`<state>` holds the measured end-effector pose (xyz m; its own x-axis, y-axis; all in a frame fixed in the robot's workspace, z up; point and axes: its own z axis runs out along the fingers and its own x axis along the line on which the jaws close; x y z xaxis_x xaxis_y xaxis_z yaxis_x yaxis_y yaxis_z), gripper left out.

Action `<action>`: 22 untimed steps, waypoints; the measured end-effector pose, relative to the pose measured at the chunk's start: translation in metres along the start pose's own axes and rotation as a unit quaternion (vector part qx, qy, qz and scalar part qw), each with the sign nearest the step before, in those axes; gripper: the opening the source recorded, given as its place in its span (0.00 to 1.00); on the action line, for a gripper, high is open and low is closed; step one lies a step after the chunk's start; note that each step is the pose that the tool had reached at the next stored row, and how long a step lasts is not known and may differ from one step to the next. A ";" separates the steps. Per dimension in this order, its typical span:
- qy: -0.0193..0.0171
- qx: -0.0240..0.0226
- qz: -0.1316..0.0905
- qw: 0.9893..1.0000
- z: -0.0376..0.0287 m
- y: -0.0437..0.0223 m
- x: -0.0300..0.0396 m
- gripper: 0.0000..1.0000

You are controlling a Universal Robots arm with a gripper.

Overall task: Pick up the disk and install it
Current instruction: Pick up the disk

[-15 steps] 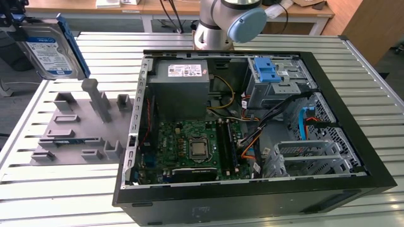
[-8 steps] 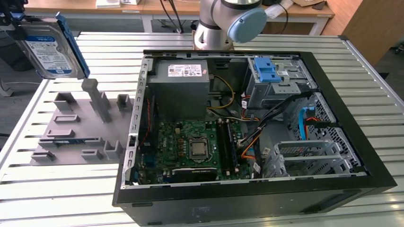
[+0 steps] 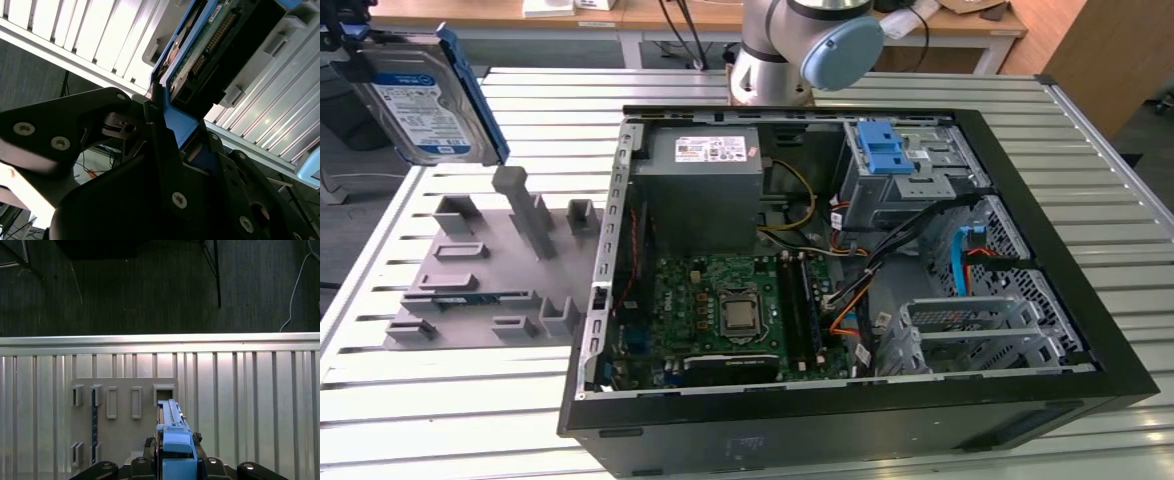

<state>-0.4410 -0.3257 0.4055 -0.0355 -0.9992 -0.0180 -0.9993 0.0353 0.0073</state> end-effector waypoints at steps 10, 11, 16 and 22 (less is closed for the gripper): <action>0.000 0.000 0.000 1.000 -0.0026 0.0000 0.0000 0.37; 0.000 0.000 0.000 1.000 -0.0030 0.0000 0.0000 0.37; 0.000 0.000 0.000 1.000 -0.0053 0.0001 -0.0001 0.37; 0.000 0.000 0.000 1.000 -0.0079 0.0000 -0.0001 0.37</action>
<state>-0.4410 -0.3257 0.4134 -0.0354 -0.9992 -0.0179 -0.9994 0.0353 0.0072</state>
